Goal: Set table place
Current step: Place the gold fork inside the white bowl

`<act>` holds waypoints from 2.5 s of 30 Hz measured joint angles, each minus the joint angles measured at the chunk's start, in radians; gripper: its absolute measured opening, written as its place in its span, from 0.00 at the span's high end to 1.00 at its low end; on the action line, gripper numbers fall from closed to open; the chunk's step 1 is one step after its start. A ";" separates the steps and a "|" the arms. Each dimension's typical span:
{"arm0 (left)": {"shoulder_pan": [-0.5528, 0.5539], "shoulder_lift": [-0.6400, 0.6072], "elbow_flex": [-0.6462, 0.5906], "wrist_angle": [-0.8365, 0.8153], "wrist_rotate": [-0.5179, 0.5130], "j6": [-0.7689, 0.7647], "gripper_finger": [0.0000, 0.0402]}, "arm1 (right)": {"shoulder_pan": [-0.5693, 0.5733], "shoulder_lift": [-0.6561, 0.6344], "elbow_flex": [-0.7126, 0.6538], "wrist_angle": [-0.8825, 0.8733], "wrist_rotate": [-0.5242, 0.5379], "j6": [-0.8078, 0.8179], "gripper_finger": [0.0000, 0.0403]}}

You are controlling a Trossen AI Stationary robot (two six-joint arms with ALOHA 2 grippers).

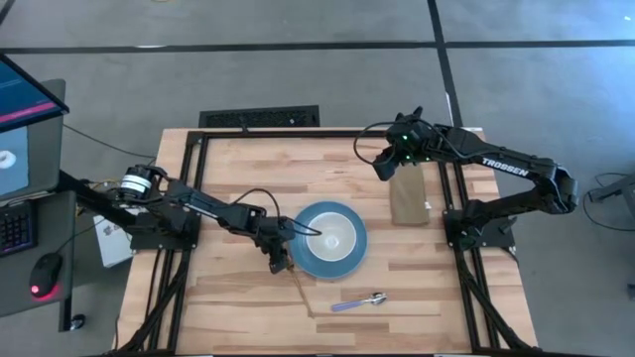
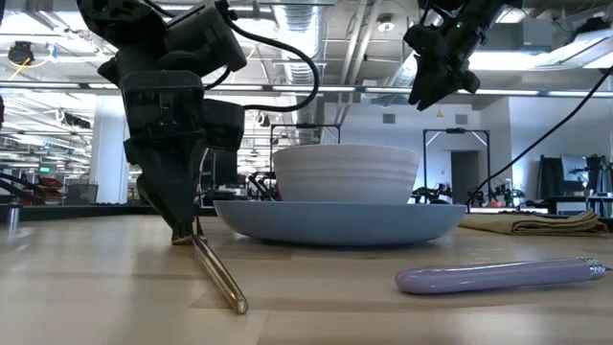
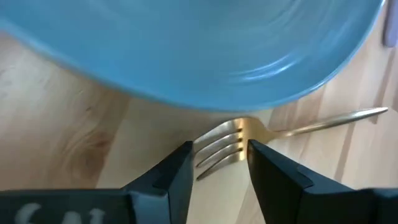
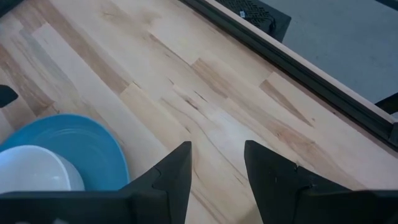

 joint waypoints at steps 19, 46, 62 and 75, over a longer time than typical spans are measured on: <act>0.000 0.002 0.000 0.026 0.020 0.000 0.97 | 0.000 0.000 0.000 0.000 0.000 0.000 0.58; 0.011 -0.206 0.000 -0.193 -0.049 -0.053 1.00 | 0.000 0.000 0.000 -0.004 0.000 -0.004 0.58; 0.210 -0.646 -0.002 -0.327 -0.044 -0.042 1.00 | 0.000 0.000 0.000 0.011 -0.130 0.040 0.58; 0.384 -0.614 0.155 -0.318 0.027 0.121 1.00 | -0.002 0.000 0.000 0.205 -0.394 0.171 0.58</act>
